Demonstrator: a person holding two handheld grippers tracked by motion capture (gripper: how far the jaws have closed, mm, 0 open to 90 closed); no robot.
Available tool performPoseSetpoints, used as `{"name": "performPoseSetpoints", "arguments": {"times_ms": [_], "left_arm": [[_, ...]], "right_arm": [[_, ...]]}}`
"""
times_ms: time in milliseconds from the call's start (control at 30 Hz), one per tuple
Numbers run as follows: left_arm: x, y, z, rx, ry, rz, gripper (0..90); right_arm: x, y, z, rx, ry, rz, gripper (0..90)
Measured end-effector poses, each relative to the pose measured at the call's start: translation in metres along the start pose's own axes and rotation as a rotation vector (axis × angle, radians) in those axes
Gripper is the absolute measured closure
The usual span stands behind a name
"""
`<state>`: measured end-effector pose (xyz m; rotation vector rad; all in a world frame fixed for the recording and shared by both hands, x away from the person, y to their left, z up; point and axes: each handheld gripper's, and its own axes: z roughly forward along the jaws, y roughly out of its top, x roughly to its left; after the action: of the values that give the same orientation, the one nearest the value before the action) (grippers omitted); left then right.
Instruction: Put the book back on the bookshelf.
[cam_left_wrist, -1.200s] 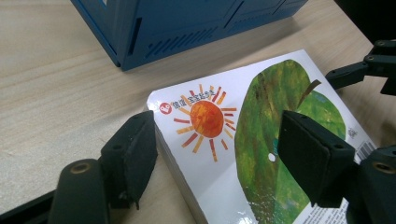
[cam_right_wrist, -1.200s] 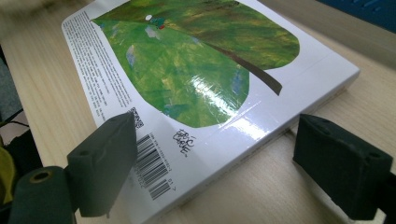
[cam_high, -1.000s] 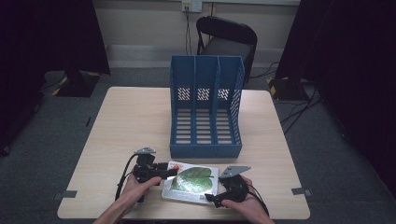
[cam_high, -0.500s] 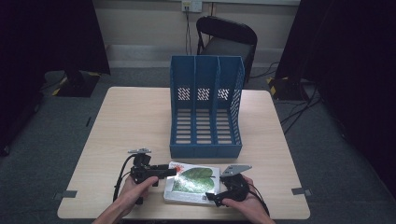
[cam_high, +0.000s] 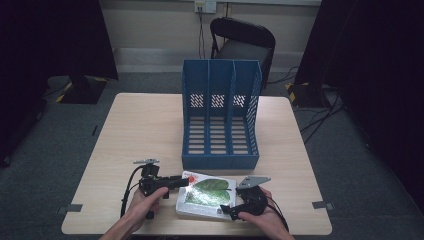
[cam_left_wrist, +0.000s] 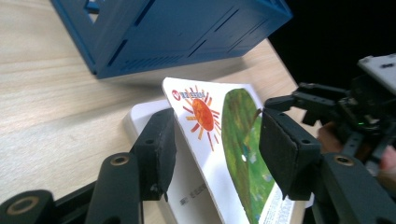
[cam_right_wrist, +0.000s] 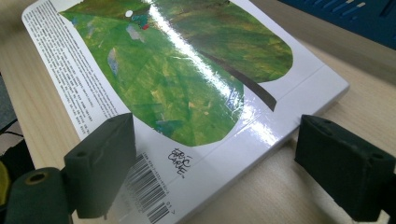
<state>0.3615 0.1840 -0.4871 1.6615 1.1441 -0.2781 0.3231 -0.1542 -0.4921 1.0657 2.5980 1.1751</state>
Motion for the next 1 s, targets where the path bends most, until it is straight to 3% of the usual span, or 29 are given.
{"name": "performPoseSetpoints", "arguments": {"times_ms": [67,200,367,433,500,567,667,767,833,967,1000], "left_arm": [[0.001,0.0,-0.001,-0.015,-0.026,-0.03,46.7],[0.001,0.0,-0.002,-0.032,-0.048,-0.039,47.0],[-0.002,0.001,-0.002,-0.052,-0.072,-0.026,45.0],[-0.004,0.002,-0.003,-0.073,-0.118,-0.019,43.5],[-0.009,0.0,0.005,-0.02,-0.143,-0.006,48.5],[-0.019,-0.004,0.017,0.046,-0.105,0.041,45.3],[-0.027,-0.004,0.025,0.086,-0.071,0.114,39.5],[-0.022,-0.005,0.029,0.13,-0.022,0.082,41.6],[-0.02,-0.007,0.035,0.166,-0.016,0.063,41.8],[-0.023,-0.009,0.042,0.202,-0.029,0.084,45.6],[-0.023,-0.009,0.043,0.217,-0.039,0.104,47.4]], "right_arm": [[-0.001,0.0,0.0,-0.001,0.003,0.001,11.4],[-0.001,0.0,0.0,-0.002,0.005,0.011,11.3],[-0.004,0.0,0.0,0.004,0.012,0.041,10.2],[-0.005,0.0,0.0,0.004,0.014,0.044,9.8],[-0.006,0.0,-0.001,-0.003,0.028,0.058,9.8],[-0.006,0.0,-0.001,-0.003,0.031,0.065,10.1],[-0.006,0.0,-0.001,-0.005,0.026,0.054,10.2],[-0.005,-0.001,-0.001,-0.002,0.024,0.05,10.4],[-0.004,-0.001,0.0,0.0,0.014,0.033,10.8],[-0.004,0.0,0.0,-0.004,0.043,0.029,15.5],[-0.004,0.0,0.0,-0.007,0.05,0.031,16.1]]}}
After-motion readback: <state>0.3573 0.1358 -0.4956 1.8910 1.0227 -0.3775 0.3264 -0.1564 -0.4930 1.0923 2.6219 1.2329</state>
